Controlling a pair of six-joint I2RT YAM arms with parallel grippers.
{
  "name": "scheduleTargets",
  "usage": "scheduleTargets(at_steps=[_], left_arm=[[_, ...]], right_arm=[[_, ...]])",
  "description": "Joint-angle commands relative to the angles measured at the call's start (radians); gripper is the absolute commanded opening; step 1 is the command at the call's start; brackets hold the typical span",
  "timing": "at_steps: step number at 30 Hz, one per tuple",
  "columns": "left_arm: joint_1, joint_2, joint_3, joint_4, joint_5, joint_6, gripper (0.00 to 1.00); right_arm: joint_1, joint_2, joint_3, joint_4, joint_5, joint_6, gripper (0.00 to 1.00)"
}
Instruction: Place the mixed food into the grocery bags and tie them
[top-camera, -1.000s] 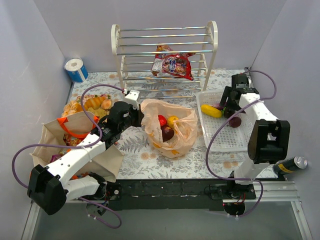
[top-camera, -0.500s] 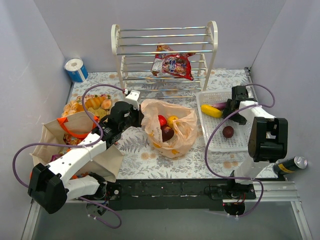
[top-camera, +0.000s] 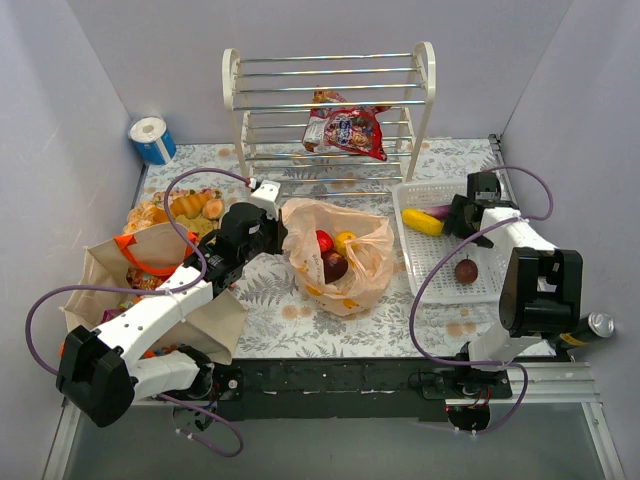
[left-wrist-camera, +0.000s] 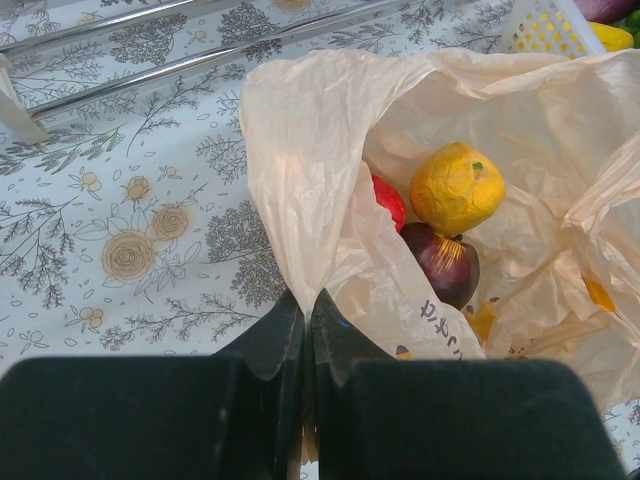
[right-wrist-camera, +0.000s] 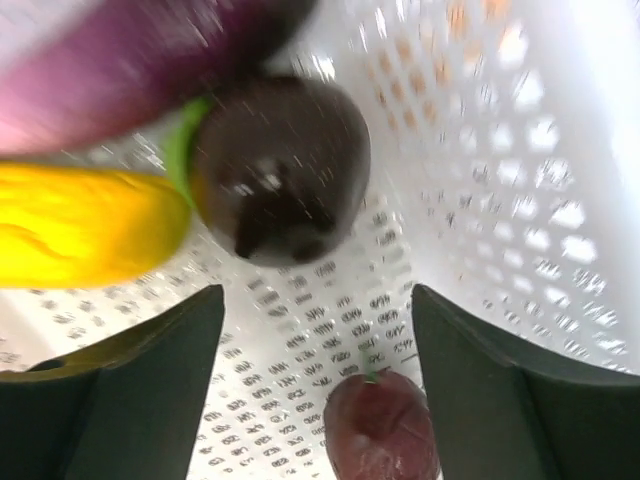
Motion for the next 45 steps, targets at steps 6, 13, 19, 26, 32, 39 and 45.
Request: scheduleTargets(at_steps=[6, 13, 19, 26, 32, 39, 45], left_arm=[[-0.006, -0.018, 0.009, 0.002, -0.003, 0.011, 0.00], [-0.006, -0.021, 0.008, 0.002, -0.014, 0.011, 0.00], [-0.006, -0.018, 0.011, 0.005, 0.005, 0.010, 0.00], [-0.006, -0.022, 0.011, 0.002, 0.003, 0.008, 0.00], [-0.006, -0.014, 0.011, 0.002, 0.022, 0.001, 0.00], [-0.006, 0.018, 0.014, -0.001, 0.035, -0.004, 0.00], [-0.006, 0.015, 0.014, 0.003, 0.061, -0.010, 0.00]], right_arm=[[-0.005, 0.112, 0.234, -0.016, -0.018, -0.134, 0.89], [-0.005, 0.221, 0.267, -0.038, -0.081, -0.106, 0.79], [-0.005, 0.190, 0.243, -0.041, -0.092, -0.075, 0.48], [0.029, -0.012, 0.229, -0.148, -0.120, -0.068, 0.30], [0.457, -0.264, 0.320, -0.197, -0.014, 0.016, 0.15], [0.857, -0.106, 0.438, -0.168, -0.150, 0.058, 0.09], [0.920, -0.005, 0.467, -0.177, -0.111, 0.095, 0.10]])
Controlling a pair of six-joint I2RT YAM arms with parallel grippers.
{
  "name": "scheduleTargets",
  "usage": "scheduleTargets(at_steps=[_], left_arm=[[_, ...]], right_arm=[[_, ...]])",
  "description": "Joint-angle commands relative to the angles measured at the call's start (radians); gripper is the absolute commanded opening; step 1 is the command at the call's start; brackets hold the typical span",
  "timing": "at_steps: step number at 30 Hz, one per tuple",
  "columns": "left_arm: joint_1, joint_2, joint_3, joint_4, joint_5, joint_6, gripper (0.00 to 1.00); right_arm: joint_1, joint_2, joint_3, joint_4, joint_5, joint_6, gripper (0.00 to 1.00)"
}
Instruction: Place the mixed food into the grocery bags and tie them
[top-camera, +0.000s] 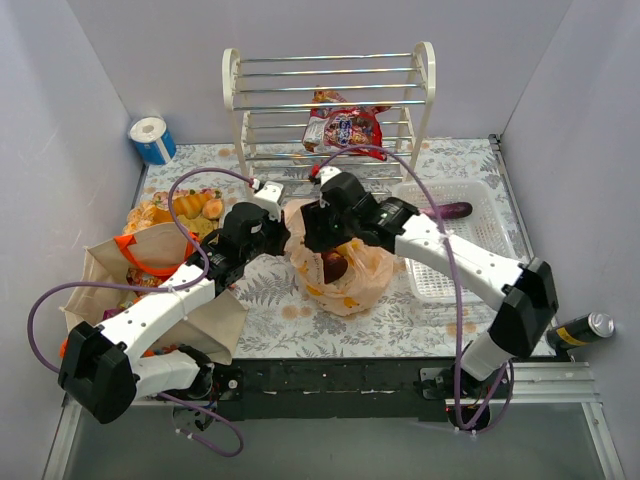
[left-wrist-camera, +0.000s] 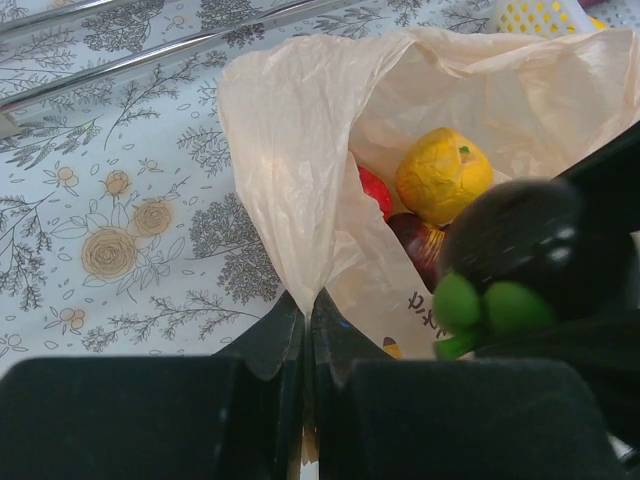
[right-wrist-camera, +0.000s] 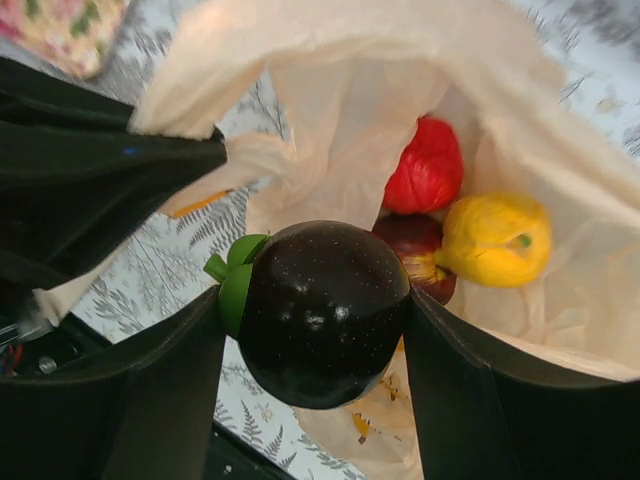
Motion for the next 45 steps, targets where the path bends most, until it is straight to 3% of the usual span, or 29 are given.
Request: scheduleTargets(at_steps=[1, 4, 5, 6, 8, 9, 17, 23, 26, 27, 30, 32, 38, 40, 45], left_arm=[[-0.005, -0.007, 0.011, 0.005, 0.039, -0.012, 0.00], [-0.005, -0.004, 0.011, 0.008, 0.043, -0.015, 0.00], [-0.005, -0.003, 0.011, 0.007, 0.045, -0.015, 0.00], [-0.005, -0.002, 0.012, 0.008, 0.043, -0.014, 0.00], [-0.005, -0.006, 0.012, 0.007, 0.042, -0.014, 0.00], [-0.005, -0.009, 0.012, 0.007, 0.040, -0.014, 0.00], [-0.005, -0.019, 0.014, 0.000, 0.010, -0.004, 0.00], [-0.005, -0.016, 0.014, -0.003, -0.023, 0.011, 0.00], [-0.005, -0.022, 0.014, -0.001, -0.009, 0.006, 0.00], [-0.005, -0.029, 0.012, -0.003, -0.006, 0.006, 0.00], [-0.005, -0.042, 0.014, -0.004, -0.009, 0.008, 0.00], [-0.005, -0.053, 0.014, -0.006, -0.015, 0.008, 0.00], [-0.005, -0.067, 0.011, 0.002, 0.003, 0.003, 0.00], [-0.005, -0.070, 0.008, 0.002, 0.002, 0.003, 0.00], [-0.005, -0.084, 0.008, 0.000, -0.017, 0.008, 0.00]], right_arm=[[0.009, 0.038, 0.030, -0.041, 0.050, 0.055, 0.10], [0.009, 0.056, 0.032, -0.052, 0.108, 0.063, 0.17], [0.009, 0.064, 0.036, -0.053, 0.117, 0.058, 0.26], [0.008, 0.077, 0.051, -0.059, 0.124, 0.055, 0.49], [0.009, 0.091, 0.071, -0.073, 0.122, 0.046, 0.66], [0.009, 0.106, 0.082, -0.087, 0.110, 0.041, 0.88], [0.008, 0.076, 0.105, -0.087, 0.070, -0.005, 0.93], [-0.038, -0.031, 0.115, -0.253, 0.189, 0.004, 0.89], [-0.179, -0.227, 0.000, -0.277, 0.187, 0.037, 0.89], [-0.276, -0.275, -0.089, -0.265, 0.158, 0.040, 0.90], [-0.474, -0.453, -0.221, -0.231, 0.150, 0.035, 0.99], [-0.562, -0.540, -0.336, -0.219, 0.165, 0.003, 0.99], [-0.948, -0.544, -0.536, -0.152, 0.087, -0.072, 0.98], [-0.998, -0.519, -0.571, -0.124, 0.022, -0.080, 0.98], [-1.023, -0.461, -0.643, -0.024, 0.029, -0.088, 0.98]])
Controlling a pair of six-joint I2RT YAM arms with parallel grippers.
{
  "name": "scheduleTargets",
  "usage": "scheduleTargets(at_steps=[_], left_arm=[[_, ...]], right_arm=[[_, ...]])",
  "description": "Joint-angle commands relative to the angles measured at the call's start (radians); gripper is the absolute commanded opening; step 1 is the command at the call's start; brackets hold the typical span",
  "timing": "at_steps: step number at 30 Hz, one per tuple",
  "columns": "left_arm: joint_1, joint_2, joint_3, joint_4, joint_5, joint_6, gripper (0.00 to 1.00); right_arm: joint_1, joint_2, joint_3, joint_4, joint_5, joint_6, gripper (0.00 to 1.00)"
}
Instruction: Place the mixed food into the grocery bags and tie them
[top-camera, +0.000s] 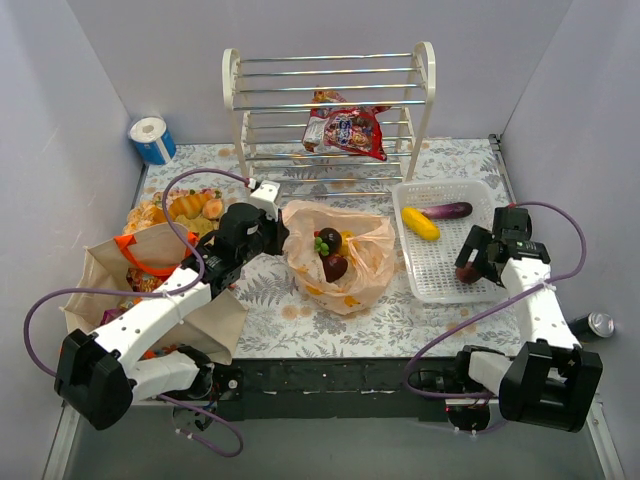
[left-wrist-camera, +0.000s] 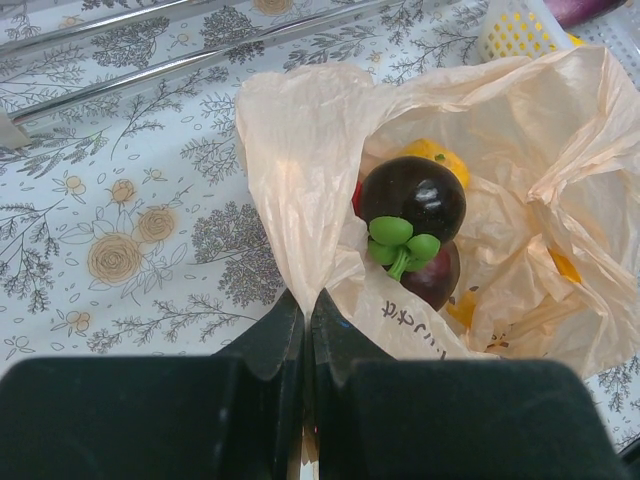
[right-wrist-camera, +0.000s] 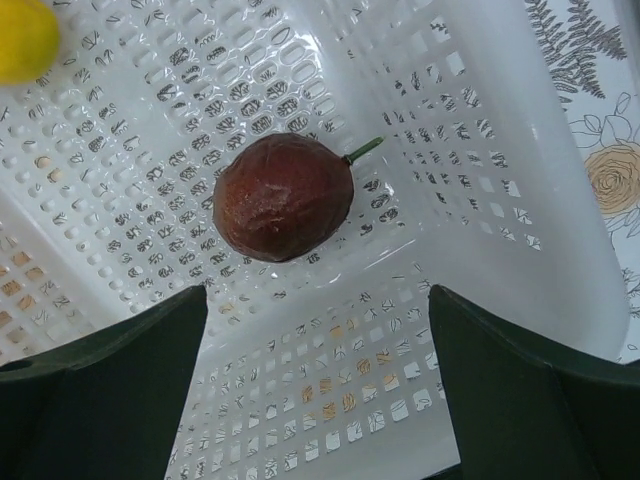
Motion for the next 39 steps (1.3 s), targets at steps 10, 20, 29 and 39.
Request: scheduleTargets(at_steps=[10, 20, 29, 39], left_arm=[[-0.005, -0.053, 0.008, 0.005, -0.023, 0.014, 0.00], [-0.005, -0.036, 0.008, 0.005, -0.028, 0.014, 0.00], [-0.005, -0.030, 0.008, 0.008, -0.023, 0.013, 0.00], [-0.005, 0.023, 0.009, 0.006, -0.023, 0.010, 0.00]], right_arm=[[-0.009, 0.110, -0.099, 0.251, -0.059, -0.046, 0.93], [-0.009, 0.147, -0.102, 0.326, -0.083, -0.060, 0.40], [0.236, -0.181, 0.007, 0.294, 0.016, -0.054, 0.01], [0.977, 0.014, 0.273, 0.205, 0.395, 0.100, 0.01]])
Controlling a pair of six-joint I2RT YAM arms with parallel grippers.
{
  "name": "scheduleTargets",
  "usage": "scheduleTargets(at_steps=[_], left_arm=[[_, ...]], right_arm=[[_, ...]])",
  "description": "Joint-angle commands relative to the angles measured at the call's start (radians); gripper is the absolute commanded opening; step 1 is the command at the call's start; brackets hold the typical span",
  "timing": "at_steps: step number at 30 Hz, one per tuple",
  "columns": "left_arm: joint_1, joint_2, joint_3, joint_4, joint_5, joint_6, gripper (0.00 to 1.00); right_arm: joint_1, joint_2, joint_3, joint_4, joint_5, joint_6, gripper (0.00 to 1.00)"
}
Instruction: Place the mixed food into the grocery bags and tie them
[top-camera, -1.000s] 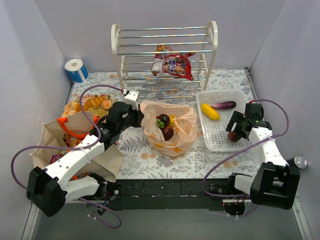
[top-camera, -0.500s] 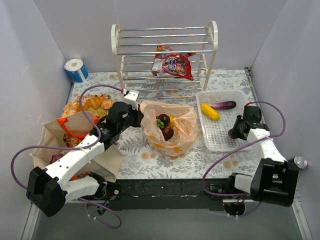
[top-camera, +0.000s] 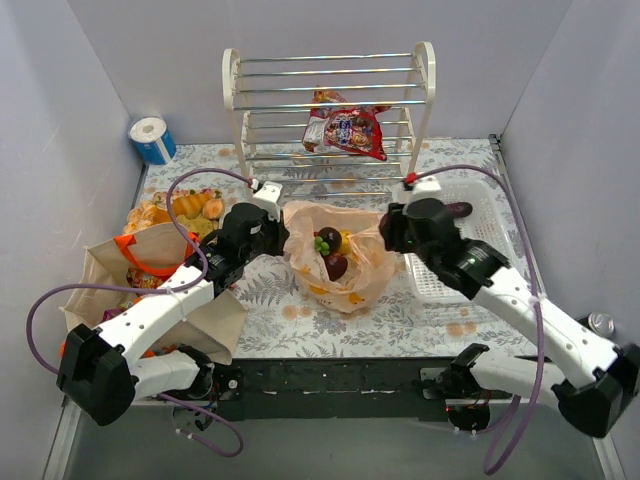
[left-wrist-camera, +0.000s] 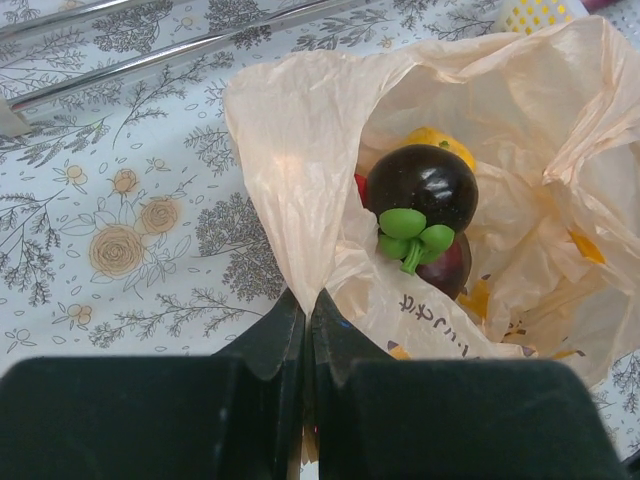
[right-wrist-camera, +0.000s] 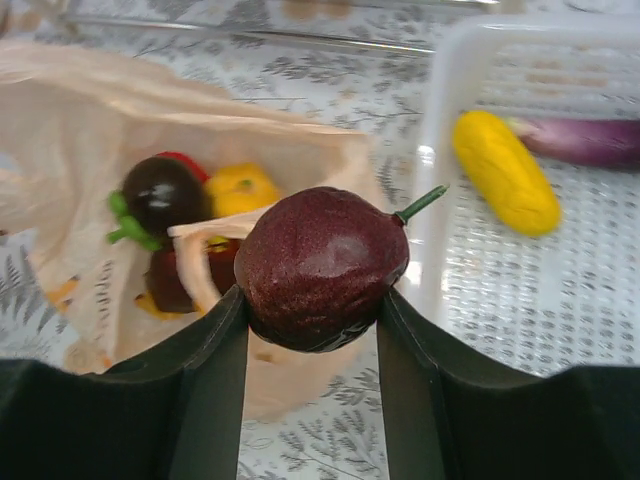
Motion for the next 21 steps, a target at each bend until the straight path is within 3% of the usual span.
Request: scheduleTargets(at_steps=[1, 4, 7, 13, 18, 21], left_arm=[[-0.002, 0.010, 0.009, 0.007, -0.013, 0.009, 0.00], [-0.002, 0.009, 0.009, 0.009, -0.018, 0.011, 0.00], [-0.002, 0.006, 0.005, 0.009, -0.025, 0.012, 0.00], [-0.002, 0.003, 0.008, 0.009, -0.013, 0.009, 0.00], [-0.002, 0.006, 0.009, 0.001, -0.041, 0.017, 0.00], [-0.002, -0.006, 0.006, 0.004, -0.042, 0.015, 0.00]], right_arm=[[0.277, 0.216, 0.219, -0.086, 0.226, 0.050, 0.01], [0.411, 0.371, 0.353, -0.118, 0.286, 0.015, 0.01], [0.467, 0.491, 0.423, -0.158, 0.271, 0.031, 0.01], [0.475, 0.568, 0.396, -0.284, 0.177, 0.160, 0.01], [0.470, 0.585, 0.356, -0.402, 0.304, 0.208, 0.01], [0.458, 0.625, 0.394, -0.486, 0.396, 0.220, 0.08]])
